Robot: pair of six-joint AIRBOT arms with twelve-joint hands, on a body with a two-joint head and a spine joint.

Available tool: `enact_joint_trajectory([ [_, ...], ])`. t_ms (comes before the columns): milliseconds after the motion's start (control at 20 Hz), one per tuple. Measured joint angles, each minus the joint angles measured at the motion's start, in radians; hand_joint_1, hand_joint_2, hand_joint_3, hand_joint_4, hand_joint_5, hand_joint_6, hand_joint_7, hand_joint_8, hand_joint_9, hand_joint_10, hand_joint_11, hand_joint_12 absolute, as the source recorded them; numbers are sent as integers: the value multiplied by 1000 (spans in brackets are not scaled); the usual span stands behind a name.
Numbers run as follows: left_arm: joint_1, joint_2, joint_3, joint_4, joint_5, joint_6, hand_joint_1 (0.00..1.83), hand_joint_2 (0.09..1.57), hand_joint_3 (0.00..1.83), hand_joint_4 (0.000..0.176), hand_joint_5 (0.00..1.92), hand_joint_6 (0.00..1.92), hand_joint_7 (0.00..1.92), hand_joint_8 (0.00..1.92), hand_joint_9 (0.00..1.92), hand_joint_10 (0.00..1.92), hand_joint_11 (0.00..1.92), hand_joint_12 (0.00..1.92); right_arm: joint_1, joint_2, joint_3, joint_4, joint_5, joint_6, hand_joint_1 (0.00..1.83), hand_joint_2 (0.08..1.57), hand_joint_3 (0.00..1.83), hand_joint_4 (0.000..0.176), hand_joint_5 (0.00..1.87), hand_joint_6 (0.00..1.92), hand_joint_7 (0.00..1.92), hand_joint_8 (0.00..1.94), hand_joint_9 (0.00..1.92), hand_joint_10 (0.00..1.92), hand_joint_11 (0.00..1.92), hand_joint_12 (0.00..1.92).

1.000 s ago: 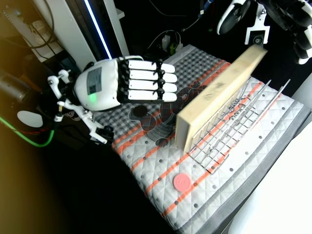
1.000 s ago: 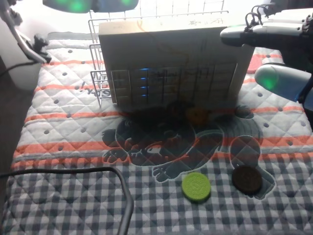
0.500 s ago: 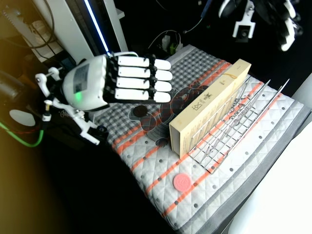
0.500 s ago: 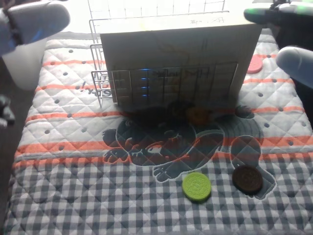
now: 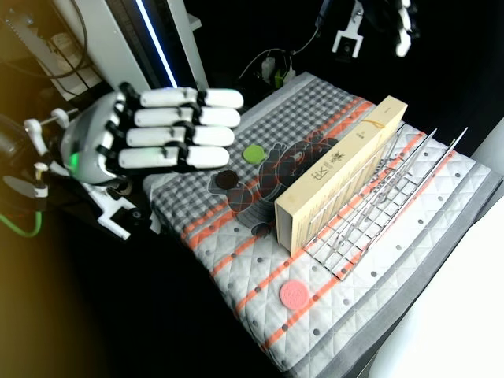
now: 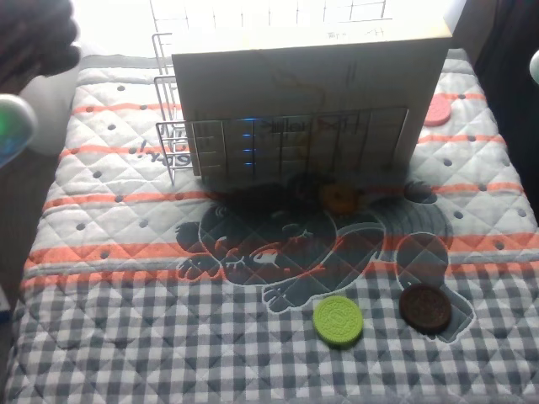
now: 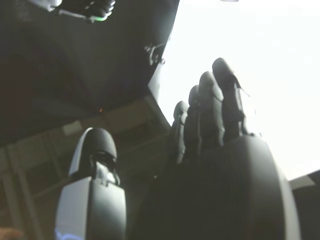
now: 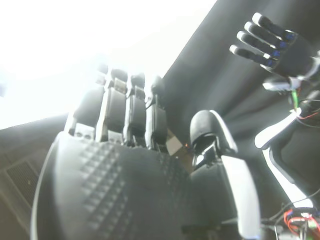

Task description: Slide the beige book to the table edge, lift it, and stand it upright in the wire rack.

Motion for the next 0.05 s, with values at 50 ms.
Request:
enact_joint_trajectory([
  [50,6,0,-4,-10,-1,-7,445,1157,3,0,31,0,80,1,139,1,0,449,0,-1,-1,-1,1,0,726,1381,0,0,287,8,318,9,264,10,217,6],
])
